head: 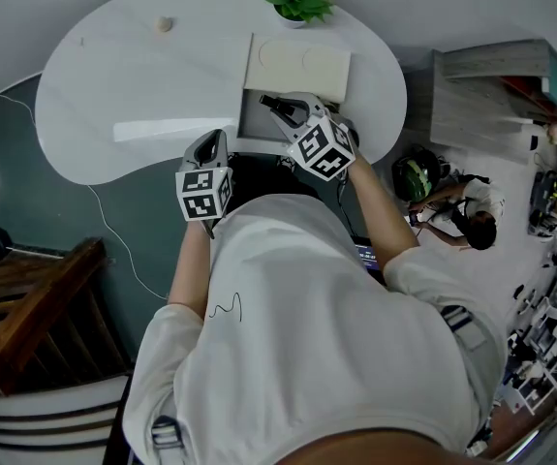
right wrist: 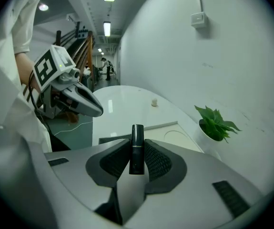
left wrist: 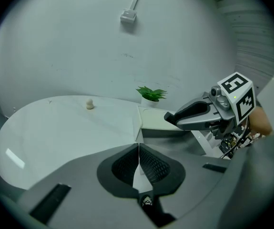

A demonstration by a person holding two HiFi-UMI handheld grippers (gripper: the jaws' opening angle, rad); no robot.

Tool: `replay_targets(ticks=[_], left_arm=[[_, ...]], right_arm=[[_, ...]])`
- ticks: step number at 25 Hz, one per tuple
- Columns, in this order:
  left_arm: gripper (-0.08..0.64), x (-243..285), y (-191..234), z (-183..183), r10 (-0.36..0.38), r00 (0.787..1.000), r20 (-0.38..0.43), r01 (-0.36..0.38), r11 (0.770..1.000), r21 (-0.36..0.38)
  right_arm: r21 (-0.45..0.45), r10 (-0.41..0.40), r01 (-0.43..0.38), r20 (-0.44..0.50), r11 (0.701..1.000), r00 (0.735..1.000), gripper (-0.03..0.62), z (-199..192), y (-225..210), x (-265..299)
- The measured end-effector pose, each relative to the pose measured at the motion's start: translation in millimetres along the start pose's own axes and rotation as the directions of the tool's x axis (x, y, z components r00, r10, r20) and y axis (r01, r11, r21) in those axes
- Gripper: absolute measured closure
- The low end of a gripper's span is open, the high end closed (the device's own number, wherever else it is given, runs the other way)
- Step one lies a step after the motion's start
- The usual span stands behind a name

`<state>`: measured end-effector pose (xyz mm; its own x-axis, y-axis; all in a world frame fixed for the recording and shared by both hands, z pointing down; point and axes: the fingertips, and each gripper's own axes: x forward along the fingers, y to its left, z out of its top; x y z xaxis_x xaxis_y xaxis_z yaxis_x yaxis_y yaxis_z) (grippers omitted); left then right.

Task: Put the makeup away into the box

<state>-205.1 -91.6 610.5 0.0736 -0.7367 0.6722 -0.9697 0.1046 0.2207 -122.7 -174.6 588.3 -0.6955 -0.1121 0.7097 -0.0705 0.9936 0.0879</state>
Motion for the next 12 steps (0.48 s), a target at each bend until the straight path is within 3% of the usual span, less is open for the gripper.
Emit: replay_targets(ticks=[6,12], left_arm=[[0.540,1.2,3.7,0.8,0.003,1.000,-0.002,-0.003,1.000,-0.004],[0.540,9.1,3.6,-1.5,-0.015,1.000,-0.022,0.014,1.000,-0.011]], right_arm=[[-0.051,0.088,-0.093,-0.093,0.994,0.992,0.502,-14.6,21.2,12.7],[-0.011,0.141,-0.145,-0.171,0.989,0.975,0.502,-39.3,27.7,26.0]])
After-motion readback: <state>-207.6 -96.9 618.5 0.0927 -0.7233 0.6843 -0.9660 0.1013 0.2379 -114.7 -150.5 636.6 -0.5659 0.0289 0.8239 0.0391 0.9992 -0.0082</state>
